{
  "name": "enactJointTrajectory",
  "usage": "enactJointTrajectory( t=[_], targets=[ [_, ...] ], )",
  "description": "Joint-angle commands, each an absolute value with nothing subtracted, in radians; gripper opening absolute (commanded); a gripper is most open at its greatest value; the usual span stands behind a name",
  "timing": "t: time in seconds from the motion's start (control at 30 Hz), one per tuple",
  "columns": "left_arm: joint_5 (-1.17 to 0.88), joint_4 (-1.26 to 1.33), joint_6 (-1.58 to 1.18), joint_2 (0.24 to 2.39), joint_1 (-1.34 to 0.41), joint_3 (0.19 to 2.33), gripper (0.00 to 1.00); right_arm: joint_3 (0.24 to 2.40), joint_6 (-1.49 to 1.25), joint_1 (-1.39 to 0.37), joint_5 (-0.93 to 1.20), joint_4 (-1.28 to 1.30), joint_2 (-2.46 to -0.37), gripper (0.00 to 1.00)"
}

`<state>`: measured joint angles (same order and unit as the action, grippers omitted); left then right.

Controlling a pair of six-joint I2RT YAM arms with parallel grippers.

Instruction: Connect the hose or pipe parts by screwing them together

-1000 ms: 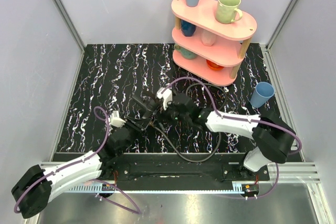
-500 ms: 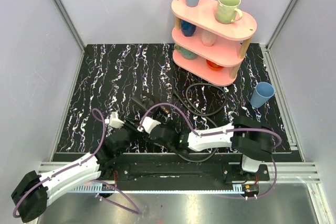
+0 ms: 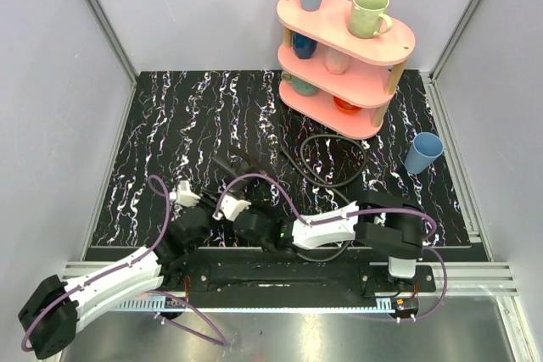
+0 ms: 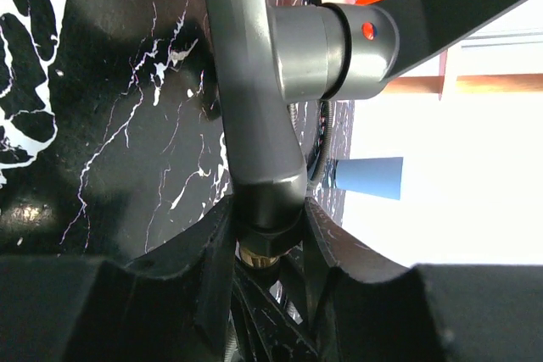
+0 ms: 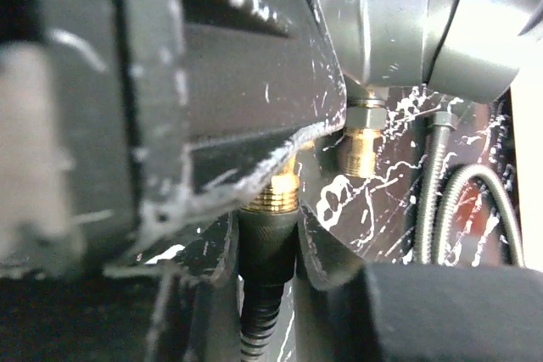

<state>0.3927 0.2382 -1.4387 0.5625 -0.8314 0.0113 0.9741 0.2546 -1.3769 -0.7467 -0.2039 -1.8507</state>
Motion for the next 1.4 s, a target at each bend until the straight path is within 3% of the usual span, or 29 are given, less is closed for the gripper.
enactJointTrajectory(
  t=[0.0,0.23,0.43,0.73,0.8,0.9,1.03,1.1,1.13,1.17,1.2,1.37],
  targets=[
    [0.342,0.412,-1.456,0.587,-0.836,-0.083,0.0,0.974,0.168,-1.324,-0.591,-0.302,-1.75,0.0],
    [0.337,0.629,-1.427,0.696,-0.836,-0.153,0.0,0.847,0.006,-1.028,0.195,-0.428,-1.629,0.0],
    [0.339,0.727,-1.356,0.753,-0.838,-0.156,0.0,0.905,-0.067,-0.916,0.593,-0.431,-1.73,0.0],
    [0.371,0.779,-1.339,0.775,-0.838,-0.19,0.0,0.905,-0.449,-0.787,1.009,-0.869,-1.907,0.0],
    [0.371,0.788,-1.327,0.775,-0.838,-0.189,0.0,0.902,-0.621,-0.758,1.067,-1.079,-1.968,0.0],
    [0.376,0.793,-1.322,0.775,-0.838,-0.186,0.0,0.917,-0.703,-0.744,1.105,-1.149,-2.013,0.03],
    [0.387,0.763,-1.338,0.762,-0.836,-0.176,0.0,0.894,-0.625,-0.742,1.043,-1.036,-1.959,0.27],
    [0.402,0.704,-1.353,0.743,-0.836,-0.149,0.0,0.887,-0.491,-0.742,0.943,-0.838,-1.909,0.36],
    [0.408,0.656,-1.35,0.72,-0.836,-0.14,0.0,0.865,-0.454,-0.742,0.901,-0.74,-1.854,0.43],
    [0.411,0.634,-1.345,0.706,-0.836,-0.123,0.0,0.851,-0.396,-0.742,0.864,-0.701,-1.827,0.57],
    [0.416,0.606,-1.347,0.693,-0.838,-0.111,0.0,0.841,-0.365,-0.744,0.806,-0.659,-1.8,0.62],
    [0.451,0.42,-1.353,0.615,-0.834,-0.055,0.0,0.821,-0.198,-0.778,0.614,-0.353,-1.646,0.8]
  ],
)
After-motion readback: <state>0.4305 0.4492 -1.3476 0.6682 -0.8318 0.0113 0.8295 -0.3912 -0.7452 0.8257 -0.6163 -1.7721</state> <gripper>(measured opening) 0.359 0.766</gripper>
